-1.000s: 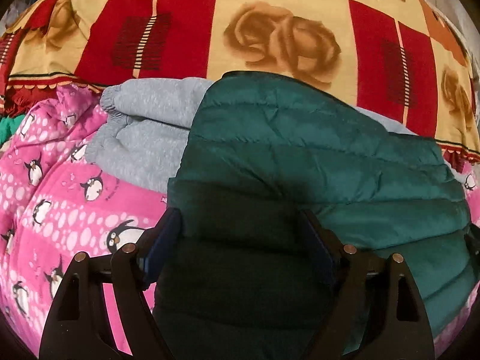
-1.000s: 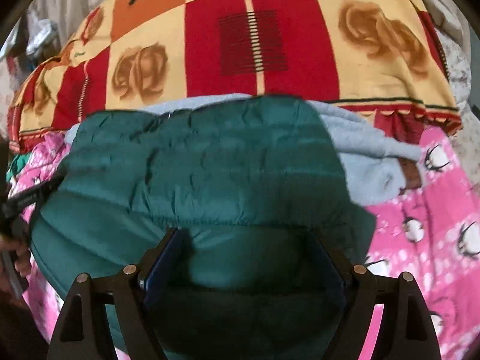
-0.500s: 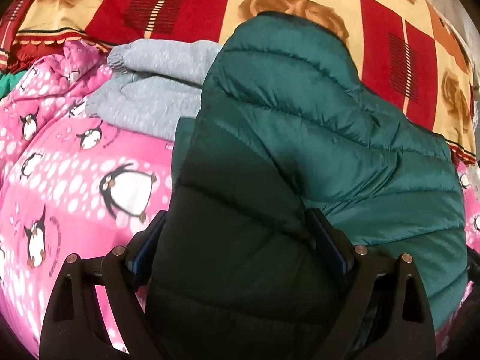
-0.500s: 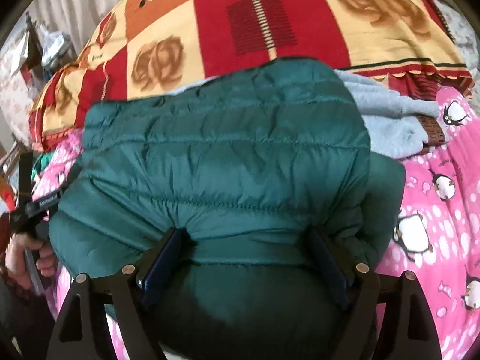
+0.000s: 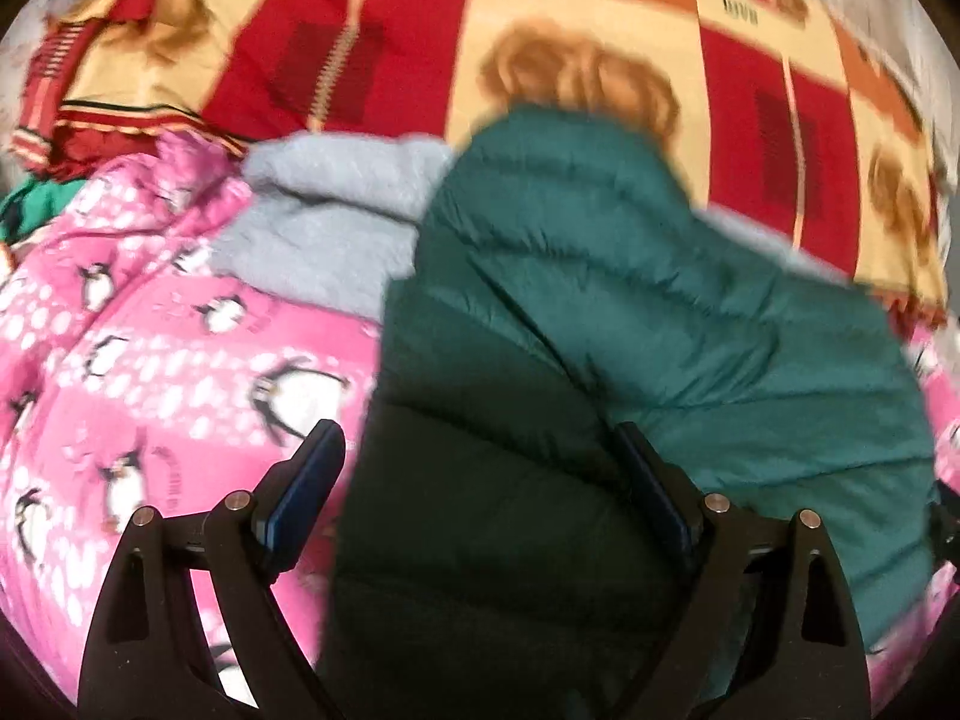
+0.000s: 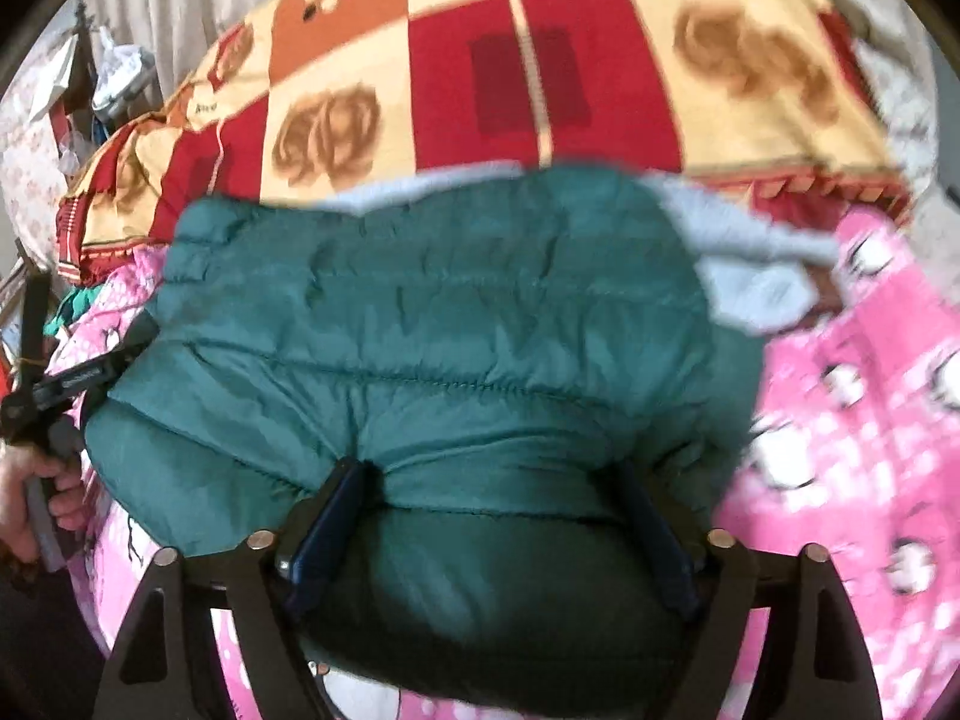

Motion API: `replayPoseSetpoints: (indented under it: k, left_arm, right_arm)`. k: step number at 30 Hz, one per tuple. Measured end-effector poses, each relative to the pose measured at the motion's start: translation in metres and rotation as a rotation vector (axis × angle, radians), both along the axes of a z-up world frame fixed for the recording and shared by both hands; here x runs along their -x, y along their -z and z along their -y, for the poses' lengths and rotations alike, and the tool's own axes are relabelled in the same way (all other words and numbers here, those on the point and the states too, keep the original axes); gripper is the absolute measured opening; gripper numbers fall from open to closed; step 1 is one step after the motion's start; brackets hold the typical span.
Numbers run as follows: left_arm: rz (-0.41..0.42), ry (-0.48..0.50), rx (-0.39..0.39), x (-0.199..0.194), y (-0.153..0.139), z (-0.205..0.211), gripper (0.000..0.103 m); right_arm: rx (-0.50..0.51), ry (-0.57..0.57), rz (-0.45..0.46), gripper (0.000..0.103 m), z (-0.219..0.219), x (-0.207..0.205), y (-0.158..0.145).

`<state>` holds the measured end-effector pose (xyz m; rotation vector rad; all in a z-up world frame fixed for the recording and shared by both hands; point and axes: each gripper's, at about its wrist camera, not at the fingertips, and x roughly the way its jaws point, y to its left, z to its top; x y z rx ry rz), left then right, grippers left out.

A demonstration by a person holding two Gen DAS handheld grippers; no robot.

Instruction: Fold large clothes

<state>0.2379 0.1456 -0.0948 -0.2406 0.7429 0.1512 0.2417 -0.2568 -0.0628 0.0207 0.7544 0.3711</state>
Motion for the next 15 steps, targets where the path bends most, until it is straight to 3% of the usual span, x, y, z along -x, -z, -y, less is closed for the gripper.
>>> replayPoseSetpoints:
  k: [2, 4, 6, 9, 12, 15]
  left_arm:
    - [0.063, 0.003, 0.011, 0.019, -0.018, -0.002, 0.09]
    - [0.081, 0.009, 0.012, 0.033, -0.027, -0.001, 0.09]
    - [0.029, 0.008, 0.027, 0.039, -0.019, 0.0, 0.09]
    - [-0.087, 0.002, 0.079, 0.03, 0.01, -0.003, 0.09]
    - [-0.107, 0.0, 0.142, 0.025, 0.022, -0.008, 0.095]
    - [-0.105, -0.004, 0.117, 0.025, 0.024, -0.009, 0.1]
  right_arm:
    - [-0.058, 0.058, 0.077, 0.079, 0.018, 0.015, -0.016]
    - [-0.089, 0.093, 0.07, 0.079, 0.027, 0.022, -0.017]
    - [-0.115, 0.076, -0.002, 0.079, 0.029, 0.021, -0.007]
    - [-0.019, 0.031, -0.079, 0.08, 0.013, 0.014, 0.014]
    - [0.037, 0.02, -0.081, 0.088, 0.005, 0.011, 0.025]
    - [0.034, 0.018, -0.095, 0.094, 0.006, 0.009, 0.028]
